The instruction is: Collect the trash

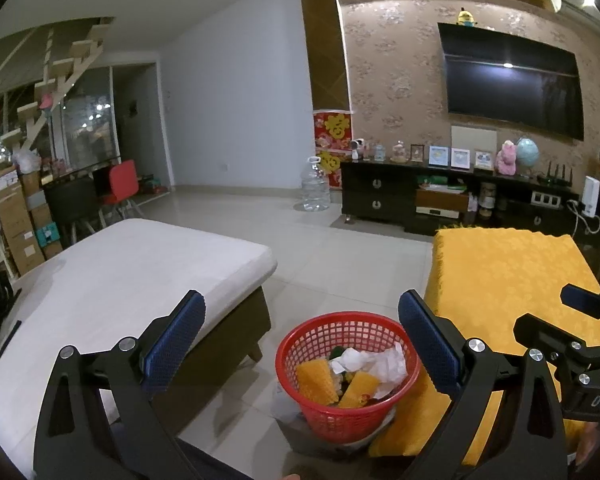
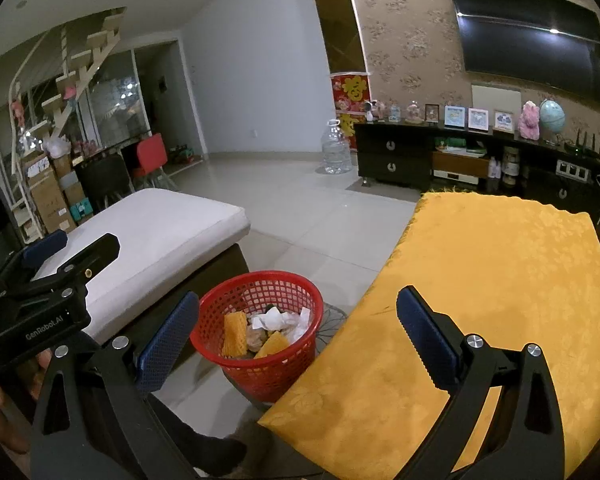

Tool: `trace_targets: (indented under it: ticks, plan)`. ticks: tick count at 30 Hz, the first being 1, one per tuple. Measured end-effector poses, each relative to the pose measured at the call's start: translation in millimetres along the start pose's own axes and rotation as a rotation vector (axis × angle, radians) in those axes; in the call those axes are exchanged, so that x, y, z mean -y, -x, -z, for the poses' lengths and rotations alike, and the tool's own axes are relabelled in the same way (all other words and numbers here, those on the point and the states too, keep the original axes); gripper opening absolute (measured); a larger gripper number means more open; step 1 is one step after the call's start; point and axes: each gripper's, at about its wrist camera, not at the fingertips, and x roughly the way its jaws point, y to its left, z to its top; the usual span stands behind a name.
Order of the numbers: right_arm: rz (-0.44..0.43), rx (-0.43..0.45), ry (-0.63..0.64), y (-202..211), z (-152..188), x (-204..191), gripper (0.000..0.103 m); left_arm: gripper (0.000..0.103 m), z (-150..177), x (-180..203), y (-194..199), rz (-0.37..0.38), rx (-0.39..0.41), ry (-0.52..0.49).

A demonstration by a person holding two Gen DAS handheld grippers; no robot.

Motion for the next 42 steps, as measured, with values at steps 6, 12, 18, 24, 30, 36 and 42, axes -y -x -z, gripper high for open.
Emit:
trace_targets:
  ticks: [6,12,18,24,30,36,42]
  plan:
    - [-0.002,-0.011,0.01,-3.3,4.1,-3.6,0.096,0.094,2.0,-1.1,-3.8,-0.004,-0.011,-0.001]
    - [0.005,-0.012,0.022,-4.1,3.8,-6.2,0.096,0.094,1.4,-2.1,-6.0,-0.005,-0.016,-0.001]
    - [0.005,-0.016,0.035,-6.3,5.5,-9.3,0.096,0.094,1.7,-1.3,-6.2,-0.007,-0.019,-0.004]
    - [0.005,-0.017,0.034,-6.5,5.6,-10.3,0.096,0.094,8.8,-1.3,-12.4,-0.009,-0.031,-0.017]
    - [0.004,-0.021,0.036,-7.3,6.7,-10.8,0.096,0.094,10.1,-0.5,-14.0,-0.013,-0.037,-0.023]
    - [0.005,-0.021,0.036,-7.4,6.6,-11.2,0.096,0.094,10.5,-1.2,-15.2,-0.014,-0.04,-0.022]
    - [0.004,-0.025,0.038,-8.6,10.1,-12.4,0.096,0.094,12.4,-3.1,-16.7,-0.013,-0.046,-0.011]
